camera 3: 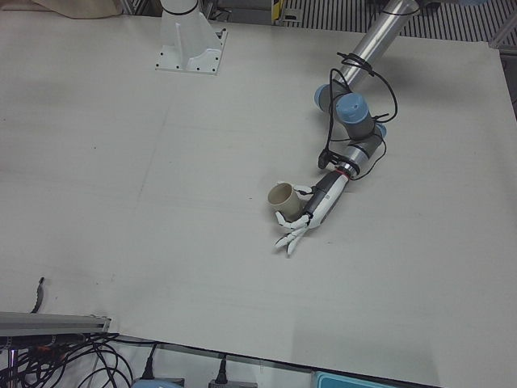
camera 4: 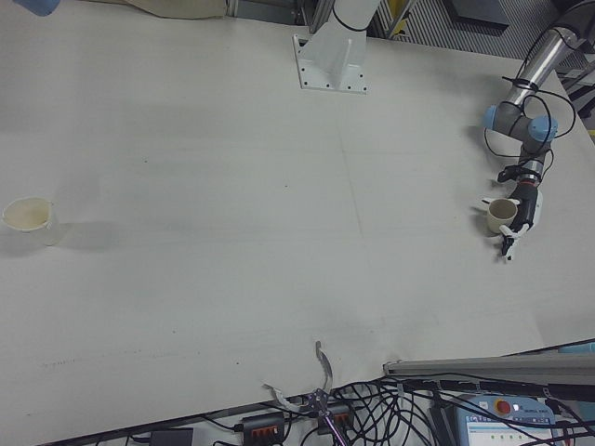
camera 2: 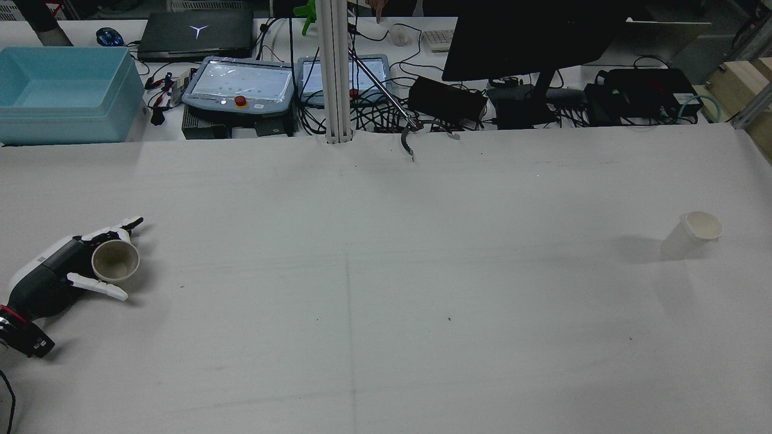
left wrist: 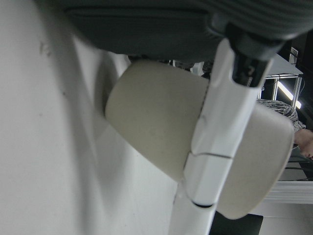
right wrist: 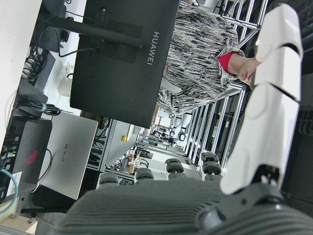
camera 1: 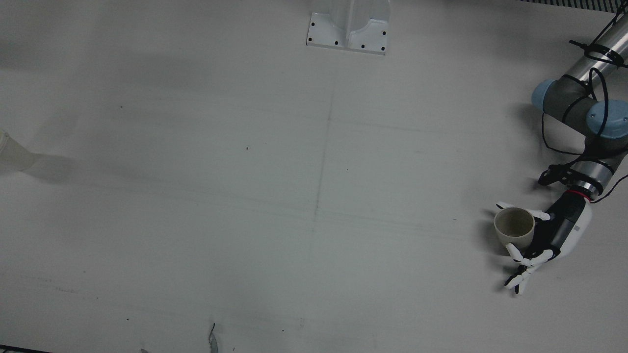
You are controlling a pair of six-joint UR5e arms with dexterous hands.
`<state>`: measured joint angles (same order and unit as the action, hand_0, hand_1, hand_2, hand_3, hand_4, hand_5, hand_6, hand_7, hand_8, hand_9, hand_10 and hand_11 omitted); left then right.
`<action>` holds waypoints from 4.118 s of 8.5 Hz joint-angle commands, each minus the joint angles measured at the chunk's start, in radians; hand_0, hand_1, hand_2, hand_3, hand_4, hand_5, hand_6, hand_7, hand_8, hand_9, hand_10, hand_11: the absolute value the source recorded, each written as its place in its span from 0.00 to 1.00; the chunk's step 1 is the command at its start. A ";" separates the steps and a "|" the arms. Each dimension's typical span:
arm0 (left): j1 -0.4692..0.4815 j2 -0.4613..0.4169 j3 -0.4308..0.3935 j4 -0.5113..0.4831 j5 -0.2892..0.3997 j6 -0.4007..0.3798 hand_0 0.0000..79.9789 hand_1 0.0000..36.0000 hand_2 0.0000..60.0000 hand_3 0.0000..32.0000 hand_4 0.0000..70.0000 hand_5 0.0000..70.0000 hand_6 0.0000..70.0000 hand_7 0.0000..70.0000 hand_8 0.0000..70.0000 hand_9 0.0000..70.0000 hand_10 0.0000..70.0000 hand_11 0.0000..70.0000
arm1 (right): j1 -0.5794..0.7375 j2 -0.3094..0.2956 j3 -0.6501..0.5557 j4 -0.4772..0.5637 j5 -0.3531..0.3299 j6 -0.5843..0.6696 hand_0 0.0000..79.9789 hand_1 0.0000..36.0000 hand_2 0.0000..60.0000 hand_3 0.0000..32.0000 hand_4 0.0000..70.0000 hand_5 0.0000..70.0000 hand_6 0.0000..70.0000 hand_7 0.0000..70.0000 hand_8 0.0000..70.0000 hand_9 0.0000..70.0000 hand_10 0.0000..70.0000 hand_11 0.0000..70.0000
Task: Pour water
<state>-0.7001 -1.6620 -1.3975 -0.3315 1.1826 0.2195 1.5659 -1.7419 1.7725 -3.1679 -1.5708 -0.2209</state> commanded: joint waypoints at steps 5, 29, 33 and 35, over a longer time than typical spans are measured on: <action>0.001 0.002 -0.113 0.191 -0.057 -0.147 1.00 1.00 1.00 0.00 0.49 1.00 0.16 0.15 0.02 0.01 0.03 0.11 | 0.003 -0.001 -0.002 0.020 0.000 0.005 0.64 0.59 0.17 0.00 0.00 0.09 0.12 0.00 0.01 0.00 0.00 0.00; 0.024 0.018 -0.534 0.620 -0.044 -0.236 1.00 1.00 1.00 0.00 0.50 1.00 0.17 0.15 0.02 0.01 0.03 0.11 | -0.251 0.151 -0.941 0.951 0.046 -0.058 0.73 0.82 0.35 0.00 0.00 0.12 0.14 0.02 0.01 0.00 0.00 0.00; 0.024 0.018 -0.541 0.620 -0.044 -0.236 1.00 1.00 1.00 0.00 0.49 1.00 0.16 0.15 0.02 0.01 0.03 0.10 | -0.308 0.145 -0.938 0.951 0.044 -0.095 0.73 0.84 0.33 0.00 0.00 0.11 0.10 0.00 0.00 0.00 0.00 0.00; 0.024 0.018 -0.541 0.620 -0.044 -0.236 1.00 1.00 1.00 0.00 0.48 1.00 0.16 0.15 0.02 0.01 0.02 0.10 | -0.332 0.145 -0.935 0.950 0.046 -0.098 0.74 0.86 0.33 0.00 0.00 0.11 0.11 0.01 0.01 0.00 0.00 0.00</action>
<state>-0.6760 -1.6445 -1.9383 0.2884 1.1382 -0.0169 1.2613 -1.5967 0.8339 -2.2174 -1.5263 -0.3116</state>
